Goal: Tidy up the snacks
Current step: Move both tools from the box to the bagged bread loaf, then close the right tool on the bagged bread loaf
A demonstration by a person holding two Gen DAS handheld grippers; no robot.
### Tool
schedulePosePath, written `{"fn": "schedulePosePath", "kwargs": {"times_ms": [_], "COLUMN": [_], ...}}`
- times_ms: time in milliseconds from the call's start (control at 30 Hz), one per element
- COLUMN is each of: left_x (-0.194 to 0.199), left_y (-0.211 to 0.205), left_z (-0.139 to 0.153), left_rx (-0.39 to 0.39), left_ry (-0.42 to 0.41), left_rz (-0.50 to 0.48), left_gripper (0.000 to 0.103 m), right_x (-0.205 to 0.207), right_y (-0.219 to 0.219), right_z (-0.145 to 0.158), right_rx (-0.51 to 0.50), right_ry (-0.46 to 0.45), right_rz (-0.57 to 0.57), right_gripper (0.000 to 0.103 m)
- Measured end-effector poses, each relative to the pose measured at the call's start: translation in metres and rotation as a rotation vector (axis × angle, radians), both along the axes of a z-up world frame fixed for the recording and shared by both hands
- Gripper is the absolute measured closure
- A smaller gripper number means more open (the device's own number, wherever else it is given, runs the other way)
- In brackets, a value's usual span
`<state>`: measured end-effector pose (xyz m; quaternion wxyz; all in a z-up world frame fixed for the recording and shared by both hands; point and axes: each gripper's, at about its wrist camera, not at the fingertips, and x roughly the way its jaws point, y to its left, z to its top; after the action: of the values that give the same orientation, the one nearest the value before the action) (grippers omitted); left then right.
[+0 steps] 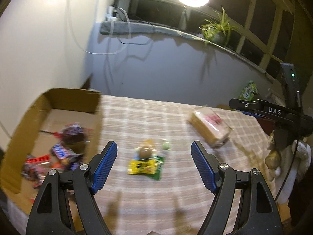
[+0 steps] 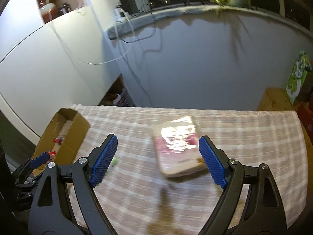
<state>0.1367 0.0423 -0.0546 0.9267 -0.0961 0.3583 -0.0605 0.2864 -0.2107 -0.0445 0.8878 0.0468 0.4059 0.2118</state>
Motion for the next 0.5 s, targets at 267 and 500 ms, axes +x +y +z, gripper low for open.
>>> {"fn": "schedulePosePath", "kwargs": {"times_ms": [267, 500], "left_x": [0.039, 0.069], "left_y": [-0.042, -0.078], "left_z": [-0.015, -0.034], "left_rx": [-0.087, -0.128], "left_ry": [0.06, 0.126], "left_rz": [-0.094, -0.152], "left_gripper": [0.025, 0.025], "right_x": [0.04, 0.062], "right_y": [-0.04, -0.044], "right_z": [-0.034, -0.059], "right_rx": [0.047, 0.088], "right_ry": [0.13, 0.205], "right_rz": [0.033, 0.085], "right_gripper": [0.015, 0.015]}}
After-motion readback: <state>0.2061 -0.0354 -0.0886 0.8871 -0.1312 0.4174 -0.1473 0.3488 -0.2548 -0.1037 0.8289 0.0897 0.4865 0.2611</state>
